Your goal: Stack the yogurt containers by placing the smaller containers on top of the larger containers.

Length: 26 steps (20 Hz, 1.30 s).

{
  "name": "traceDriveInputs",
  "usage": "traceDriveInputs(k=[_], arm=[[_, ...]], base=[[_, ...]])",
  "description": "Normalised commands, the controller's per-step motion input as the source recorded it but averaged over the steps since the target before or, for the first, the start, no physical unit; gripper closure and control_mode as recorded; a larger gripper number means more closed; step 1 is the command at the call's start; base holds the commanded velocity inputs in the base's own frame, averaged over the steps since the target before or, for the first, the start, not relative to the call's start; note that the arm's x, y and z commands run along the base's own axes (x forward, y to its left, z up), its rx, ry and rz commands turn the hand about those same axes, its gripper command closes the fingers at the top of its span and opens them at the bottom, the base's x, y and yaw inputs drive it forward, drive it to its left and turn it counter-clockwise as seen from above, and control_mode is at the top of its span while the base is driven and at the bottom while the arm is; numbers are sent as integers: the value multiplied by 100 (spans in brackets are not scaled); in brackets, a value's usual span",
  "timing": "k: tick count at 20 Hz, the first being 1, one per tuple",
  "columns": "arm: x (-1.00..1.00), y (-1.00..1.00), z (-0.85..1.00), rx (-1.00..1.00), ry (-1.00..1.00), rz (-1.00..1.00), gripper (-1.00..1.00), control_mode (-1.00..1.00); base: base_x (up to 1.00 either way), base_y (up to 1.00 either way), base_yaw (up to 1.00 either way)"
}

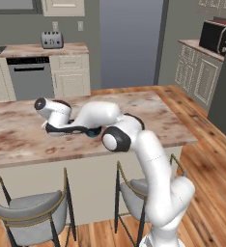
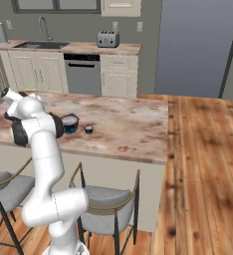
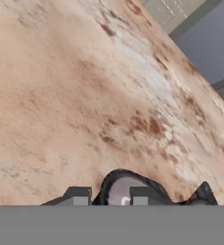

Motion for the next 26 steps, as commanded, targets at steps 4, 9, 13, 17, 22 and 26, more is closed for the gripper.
traceDriveInputs(k=[4, 9, 13, 17, 22, 26], arm=[[-31, -1, 47, 0, -16, 0, 100, -100], [-36, -10, 45, 0, -17, -1, 100, -100], [-36, -18, 37, 0, -16, -5, 100, -100], [-29, -29, 42, 5, -14, -7, 100, -100], [-17, -40, 49, 13, -8, -10, 100, -100], [-20, -39, 35, 16, -2, -10, 100, -100]], base=[[0, 0, 0], [0, 0, 0], [0, 0, 0], [0, 0, 0], [0, 0, 0], [0, 0, 0]])
